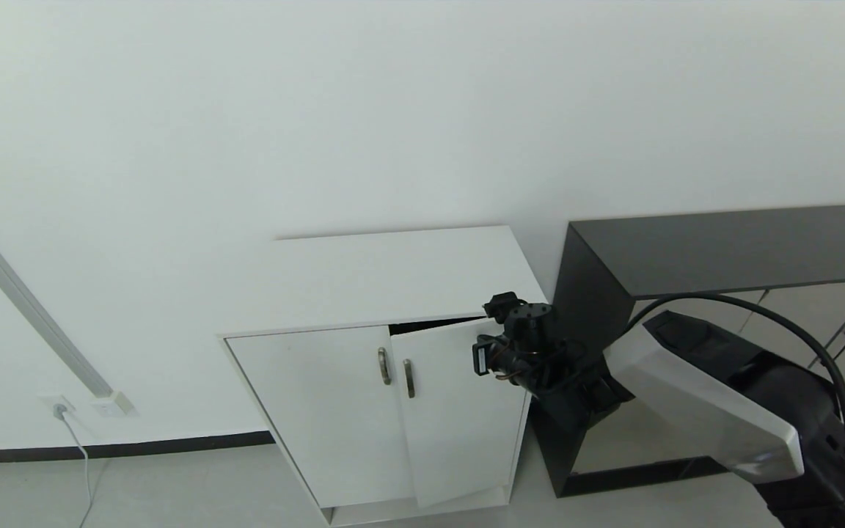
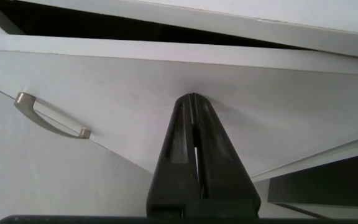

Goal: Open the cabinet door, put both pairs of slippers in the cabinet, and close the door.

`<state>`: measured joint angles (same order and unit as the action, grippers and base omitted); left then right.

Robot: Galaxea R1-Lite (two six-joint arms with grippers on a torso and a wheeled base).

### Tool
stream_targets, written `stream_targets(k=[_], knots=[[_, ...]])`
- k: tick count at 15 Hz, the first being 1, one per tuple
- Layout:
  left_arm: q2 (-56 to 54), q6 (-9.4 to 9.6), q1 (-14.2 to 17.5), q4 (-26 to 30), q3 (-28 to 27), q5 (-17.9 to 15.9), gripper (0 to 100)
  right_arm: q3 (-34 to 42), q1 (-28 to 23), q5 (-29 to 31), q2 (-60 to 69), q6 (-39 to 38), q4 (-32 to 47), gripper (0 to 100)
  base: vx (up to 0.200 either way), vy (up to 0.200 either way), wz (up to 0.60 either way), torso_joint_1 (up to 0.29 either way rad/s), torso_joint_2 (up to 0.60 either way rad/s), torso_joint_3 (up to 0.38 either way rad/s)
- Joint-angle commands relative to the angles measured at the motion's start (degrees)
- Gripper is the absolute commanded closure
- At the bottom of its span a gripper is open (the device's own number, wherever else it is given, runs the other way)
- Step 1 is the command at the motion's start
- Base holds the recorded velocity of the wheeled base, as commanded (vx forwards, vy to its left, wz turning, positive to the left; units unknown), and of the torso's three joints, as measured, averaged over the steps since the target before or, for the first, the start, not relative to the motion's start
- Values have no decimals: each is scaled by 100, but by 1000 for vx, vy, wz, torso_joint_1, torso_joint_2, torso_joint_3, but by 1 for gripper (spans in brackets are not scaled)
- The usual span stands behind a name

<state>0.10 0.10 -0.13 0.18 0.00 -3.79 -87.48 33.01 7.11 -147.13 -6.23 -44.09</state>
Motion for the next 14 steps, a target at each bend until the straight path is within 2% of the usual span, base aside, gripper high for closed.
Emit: stream_targets(k=[1,14], knots=[[-1,-1,-4,-1,0,1,100,-59,-14,1,-35,-1,24,100,0,0,0,0,0,0],[-1,-1,-4,-1,0,1,100,-349,-172,10,-202,8,155,100,0,0,0,0,0,0]])
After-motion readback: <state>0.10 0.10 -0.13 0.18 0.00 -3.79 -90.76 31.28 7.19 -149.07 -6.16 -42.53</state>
